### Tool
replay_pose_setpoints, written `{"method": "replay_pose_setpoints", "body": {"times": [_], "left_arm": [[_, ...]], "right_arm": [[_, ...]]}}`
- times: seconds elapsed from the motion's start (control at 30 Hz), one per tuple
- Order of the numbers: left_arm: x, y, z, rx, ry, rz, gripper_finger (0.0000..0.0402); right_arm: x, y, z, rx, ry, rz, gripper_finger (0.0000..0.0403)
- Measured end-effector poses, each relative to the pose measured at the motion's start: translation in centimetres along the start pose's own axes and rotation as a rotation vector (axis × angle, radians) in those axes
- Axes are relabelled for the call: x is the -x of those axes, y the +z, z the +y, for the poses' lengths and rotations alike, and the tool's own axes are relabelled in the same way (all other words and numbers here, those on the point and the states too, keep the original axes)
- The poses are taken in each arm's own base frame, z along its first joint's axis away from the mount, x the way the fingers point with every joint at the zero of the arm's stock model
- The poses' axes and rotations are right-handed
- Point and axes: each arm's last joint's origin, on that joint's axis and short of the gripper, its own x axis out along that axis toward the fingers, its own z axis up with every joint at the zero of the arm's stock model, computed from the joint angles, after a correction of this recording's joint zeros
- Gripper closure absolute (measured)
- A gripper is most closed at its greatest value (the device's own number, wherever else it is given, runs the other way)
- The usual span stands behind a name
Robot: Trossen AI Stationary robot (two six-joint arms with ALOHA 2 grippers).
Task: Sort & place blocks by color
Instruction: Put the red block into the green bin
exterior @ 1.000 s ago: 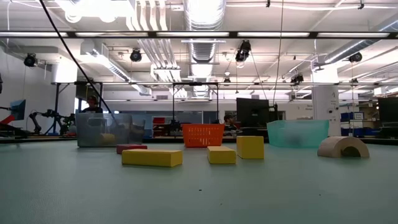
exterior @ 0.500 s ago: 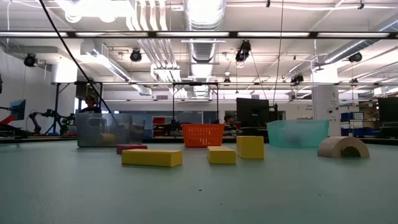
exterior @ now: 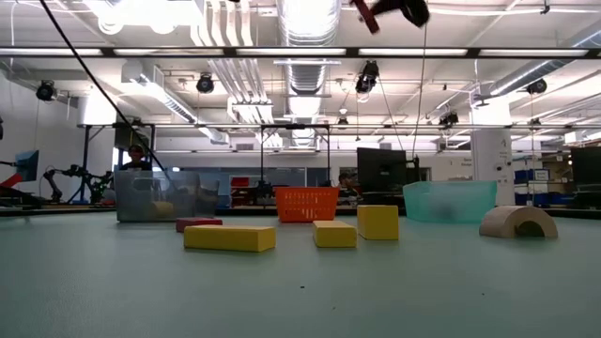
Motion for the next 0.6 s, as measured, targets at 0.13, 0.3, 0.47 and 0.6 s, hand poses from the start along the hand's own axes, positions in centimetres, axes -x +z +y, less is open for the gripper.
{"method": "replay_pose_setpoints", "body": {"times": [0.13,0.3,0.47,0.6], "left_arm": [[0.4,0.2,0.0,-0.002,0.022,-0.006,0.0151],[0.8,0.6,0.0,-0.002,0.031,-0.024,0.015],[0.8,0.6,0.0,-0.002,0.037,-0.025,0.015],[0.8,0.6,0.0,-0.006,0.038,-0.025,0.015]], "right_arm": [[-0.6,-0.2,-2.6,-0.162,-0.134,0.09,0.0282],[-1.7,-0.5,-5.7,-0.338,-0.271,0.228,0.0282],[-3.7,-1.1,-8.5,-0.46,-0.413,0.372,0.0282],[-5.7,-1.3,-11.2,-0.498,-0.5,0.464,0.0282]]}}
